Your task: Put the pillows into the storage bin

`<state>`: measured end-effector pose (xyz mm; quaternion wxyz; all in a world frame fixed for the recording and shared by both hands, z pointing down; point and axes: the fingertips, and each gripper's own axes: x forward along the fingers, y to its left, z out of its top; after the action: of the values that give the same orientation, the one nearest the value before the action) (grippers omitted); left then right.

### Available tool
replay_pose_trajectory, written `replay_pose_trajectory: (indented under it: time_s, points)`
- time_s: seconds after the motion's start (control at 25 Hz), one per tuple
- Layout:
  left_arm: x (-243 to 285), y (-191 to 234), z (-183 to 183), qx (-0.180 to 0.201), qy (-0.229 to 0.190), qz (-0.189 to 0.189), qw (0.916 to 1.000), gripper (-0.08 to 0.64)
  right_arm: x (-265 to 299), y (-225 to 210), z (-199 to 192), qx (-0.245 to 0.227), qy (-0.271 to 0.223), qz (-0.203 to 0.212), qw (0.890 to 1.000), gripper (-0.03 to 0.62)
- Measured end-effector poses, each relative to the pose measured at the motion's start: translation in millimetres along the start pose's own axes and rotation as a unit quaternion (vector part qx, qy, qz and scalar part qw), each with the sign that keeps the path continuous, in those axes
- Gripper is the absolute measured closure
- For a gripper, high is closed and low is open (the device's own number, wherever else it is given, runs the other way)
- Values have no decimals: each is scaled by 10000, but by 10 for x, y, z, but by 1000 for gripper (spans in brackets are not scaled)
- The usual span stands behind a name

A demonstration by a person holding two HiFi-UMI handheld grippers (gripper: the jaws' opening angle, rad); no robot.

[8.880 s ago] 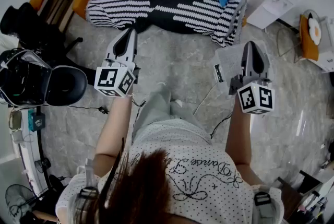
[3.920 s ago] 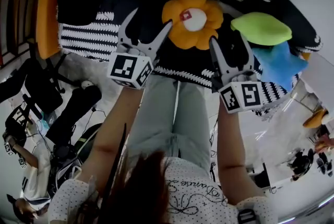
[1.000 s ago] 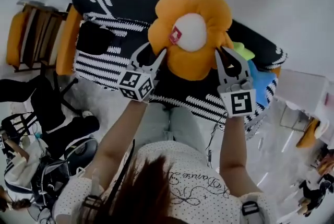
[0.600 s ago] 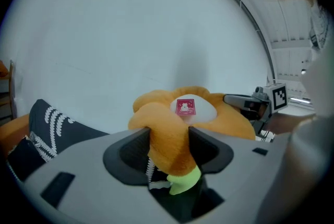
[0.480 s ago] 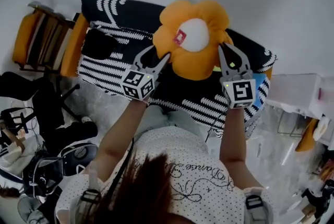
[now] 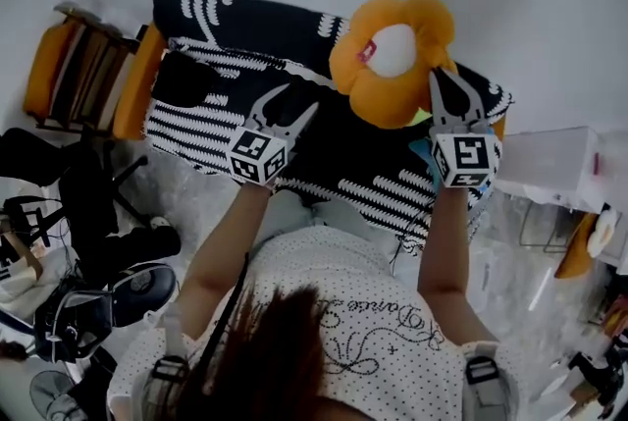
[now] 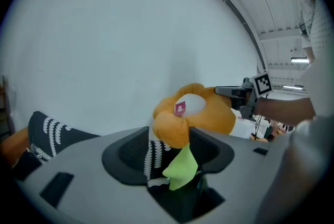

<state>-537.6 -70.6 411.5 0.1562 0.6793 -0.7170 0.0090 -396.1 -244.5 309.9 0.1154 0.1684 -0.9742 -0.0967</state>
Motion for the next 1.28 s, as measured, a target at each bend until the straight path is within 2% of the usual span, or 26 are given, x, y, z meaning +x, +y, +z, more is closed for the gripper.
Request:
replay_pose_trajectory:
  time_s: [0.04,0.12,0.2,0.32,0.6,0.76,0.92,1.16,1.28]
  points:
    - [-20,34,-2,-5,-22,65,10000,328,-13,-4,-16,-17,35,-52,10000,565]
    - [-87,97,34,-6,-117,129,9998,421,-50,18,-22,12,88,-152,9998,566]
    - [-177,147,98,7,-239,16,9997,507,-98,98,15,13,150,-266,9995,566]
    - [-332,263,177,42,-398,-210,9990,552,-184,313,82,-48,284,-484,9984,566]
    - [-643,552,305,205,-453,-382,9980,555,-460,820,45,369,463,-938,9938,566]
    - [-699,479,373,340,-504,-802,9949,555,-772,1015,61,691,380,-1347,9877,566]
    - [-659,227,388,415,-505,-1325,9890,555,-1155,1156,47,796,429,-1795,9796,566]
    - [-484,-313,389,523,-443,-2066,9760,555,-1897,1176,-32,951,567,-2616,9588,568]
    - [-385,-753,385,605,-435,-2632,9618,555,-2353,1118,-96,1007,586,-3088,9440,568]
